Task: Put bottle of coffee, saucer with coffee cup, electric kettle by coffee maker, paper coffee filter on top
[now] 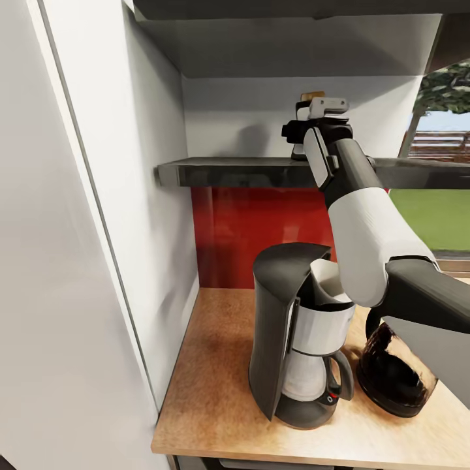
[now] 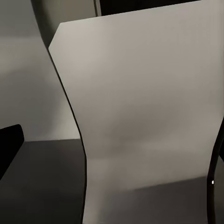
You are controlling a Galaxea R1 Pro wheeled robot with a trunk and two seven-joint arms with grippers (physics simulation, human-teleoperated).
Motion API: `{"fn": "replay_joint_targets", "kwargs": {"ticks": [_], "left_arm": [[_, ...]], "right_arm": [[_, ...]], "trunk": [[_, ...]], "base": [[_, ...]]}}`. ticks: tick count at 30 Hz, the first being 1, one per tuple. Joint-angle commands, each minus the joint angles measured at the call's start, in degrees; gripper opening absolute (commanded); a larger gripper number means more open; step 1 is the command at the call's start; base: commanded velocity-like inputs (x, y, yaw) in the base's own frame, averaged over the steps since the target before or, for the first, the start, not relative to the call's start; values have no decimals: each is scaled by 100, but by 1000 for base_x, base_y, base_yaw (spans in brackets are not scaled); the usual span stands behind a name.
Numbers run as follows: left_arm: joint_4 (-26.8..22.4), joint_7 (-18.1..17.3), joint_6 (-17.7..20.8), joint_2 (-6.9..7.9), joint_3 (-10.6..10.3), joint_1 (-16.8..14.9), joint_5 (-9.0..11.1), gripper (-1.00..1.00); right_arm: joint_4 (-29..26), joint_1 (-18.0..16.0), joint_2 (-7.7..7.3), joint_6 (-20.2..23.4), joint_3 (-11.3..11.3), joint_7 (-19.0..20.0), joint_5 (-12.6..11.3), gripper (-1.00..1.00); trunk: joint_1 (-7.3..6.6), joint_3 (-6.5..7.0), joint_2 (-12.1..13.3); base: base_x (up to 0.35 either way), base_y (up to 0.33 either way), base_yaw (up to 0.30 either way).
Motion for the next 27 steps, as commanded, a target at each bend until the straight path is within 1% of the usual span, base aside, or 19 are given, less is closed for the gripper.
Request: {"fn": "replay_joint_targets", "kwargs": {"ticks": [1,15,19,20,23,27], "left_arm": [[-1,16,10,1,45,-3,-61,100],[-1,16,16,0,45,-3,-60,100],[-1,16,17,0,45,-3,-60,100],[-1,16,17,0,45,-3,-60,100],[-1,16,17,-1,45,-3,-60,100],[-1,16,17,-4,45,-3,-60,100]], "right_arm": [[-5,-6,7,31,-24,13,49,100],[7,3,7,25,-24,5,49,100],[12,55,7,-119,-24,5,88,100],[12,60,7,-152,-24,5,130,-100],[17,94,7,-220,-24,5,350,-100],[13,133,7,-245,-24,5,458,-100]], "trunk": [[4,-12,-12],[4,-12,-12],[4,-12,-12],[4,-12,-12],[4,-12,-12],[4,-12,-12]], "base": [[0,0,0],[0,0,0],[0,0,0],[0,0,0],[0,0,0],[0,0,0]]}}
